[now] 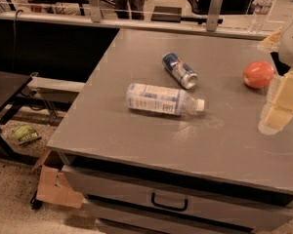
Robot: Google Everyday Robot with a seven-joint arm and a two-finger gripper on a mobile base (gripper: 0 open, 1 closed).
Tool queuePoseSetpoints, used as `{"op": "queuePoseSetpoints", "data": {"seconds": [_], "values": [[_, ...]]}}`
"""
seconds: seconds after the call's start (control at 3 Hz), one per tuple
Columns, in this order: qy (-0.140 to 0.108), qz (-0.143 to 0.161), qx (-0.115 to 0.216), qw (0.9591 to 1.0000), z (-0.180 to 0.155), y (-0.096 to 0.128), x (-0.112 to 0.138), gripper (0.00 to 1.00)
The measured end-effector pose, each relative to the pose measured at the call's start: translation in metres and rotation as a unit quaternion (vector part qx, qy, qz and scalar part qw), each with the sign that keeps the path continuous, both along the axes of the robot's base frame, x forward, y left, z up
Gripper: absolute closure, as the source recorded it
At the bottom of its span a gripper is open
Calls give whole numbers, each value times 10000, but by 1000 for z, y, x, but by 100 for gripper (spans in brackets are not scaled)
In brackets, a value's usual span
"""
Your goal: Pick blue plastic bottle
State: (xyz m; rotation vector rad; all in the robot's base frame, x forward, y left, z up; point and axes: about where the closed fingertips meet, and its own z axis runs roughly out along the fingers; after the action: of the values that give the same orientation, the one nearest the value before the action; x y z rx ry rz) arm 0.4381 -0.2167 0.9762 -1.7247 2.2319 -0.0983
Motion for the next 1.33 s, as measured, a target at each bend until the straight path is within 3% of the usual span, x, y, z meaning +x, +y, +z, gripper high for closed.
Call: {"op": "queuePoseSetpoints", "data": {"seconds": [0.33,0.67,1.33], "values": [[-1,0,0,10000,0,0,0,0],[-24,-74,580,9983,-22,25,10,0],[56,135,1574,9874,-78,71,43,0]]}}
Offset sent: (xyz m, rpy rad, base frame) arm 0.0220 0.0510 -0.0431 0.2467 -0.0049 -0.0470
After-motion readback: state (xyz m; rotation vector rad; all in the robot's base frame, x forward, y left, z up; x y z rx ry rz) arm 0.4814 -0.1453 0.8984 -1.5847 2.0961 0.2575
